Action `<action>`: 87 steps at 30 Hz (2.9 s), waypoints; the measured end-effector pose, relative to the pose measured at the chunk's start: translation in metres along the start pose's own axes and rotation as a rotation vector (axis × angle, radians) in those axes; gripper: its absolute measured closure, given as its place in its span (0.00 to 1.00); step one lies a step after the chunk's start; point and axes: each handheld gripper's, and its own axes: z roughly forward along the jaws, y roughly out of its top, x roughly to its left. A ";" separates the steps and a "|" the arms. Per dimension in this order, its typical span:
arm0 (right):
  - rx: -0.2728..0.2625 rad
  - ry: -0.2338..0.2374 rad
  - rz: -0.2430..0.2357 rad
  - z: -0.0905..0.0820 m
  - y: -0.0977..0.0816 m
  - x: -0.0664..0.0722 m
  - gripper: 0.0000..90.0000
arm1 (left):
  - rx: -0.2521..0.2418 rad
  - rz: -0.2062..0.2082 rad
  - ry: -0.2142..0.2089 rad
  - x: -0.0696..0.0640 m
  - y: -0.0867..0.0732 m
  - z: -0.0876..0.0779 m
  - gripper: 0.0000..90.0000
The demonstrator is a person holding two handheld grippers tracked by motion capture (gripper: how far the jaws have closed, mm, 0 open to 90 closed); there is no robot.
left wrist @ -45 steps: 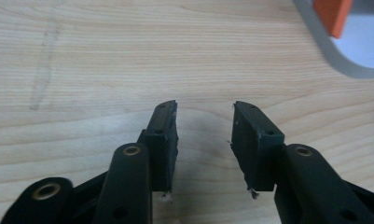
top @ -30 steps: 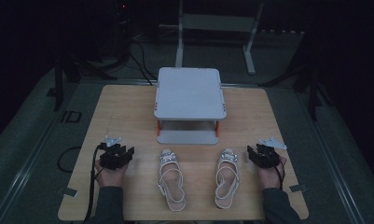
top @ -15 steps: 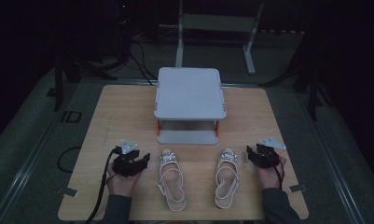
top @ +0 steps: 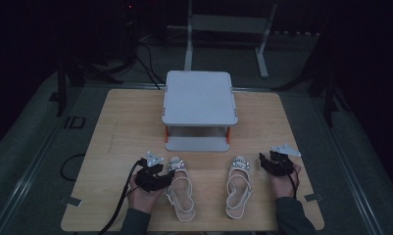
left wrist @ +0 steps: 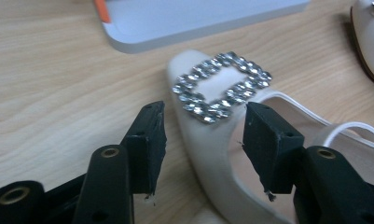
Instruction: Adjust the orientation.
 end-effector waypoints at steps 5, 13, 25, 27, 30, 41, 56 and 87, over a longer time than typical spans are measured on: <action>0.001 0.002 -0.001 0.000 0.000 0.000 0.59 | 0.039 -0.002 -0.004 -0.005 -0.002 0.010 0.53; 0.002 0.001 0.001 0.001 -0.001 -0.001 0.59 | 0.085 -0.037 -0.019 -0.001 -0.001 0.017 0.53; -0.001 -0.004 0.013 0.001 -0.001 -0.003 0.59 | 0.120 -0.045 -0.032 0.005 0.000 0.016 0.77; 0.000 -0.005 0.014 0.000 -0.001 -0.003 0.59 | 0.122 -0.044 -0.035 0.006 0.000 0.014 0.81; 0.001 -0.004 0.018 0.000 -0.001 -0.004 0.59 | 0.132 -0.052 -0.023 0.012 0.001 0.009 0.90; 0.005 -0.008 0.022 0.001 -0.002 -0.004 0.59 | 0.129 -0.124 0.034 0.041 0.001 -0.009 0.98; 0.016 -0.009 0.018 0.003 -0.004 -0.003 0.59 | 0.108 -0.261 0.138 0.120 0.014 -0.024 0.98; 0.025 -0.002 0.032 0.004 -0.004 -0.005 0.60 | 0.281 -0.137 0.325 0.182 0.098 0.017 0.95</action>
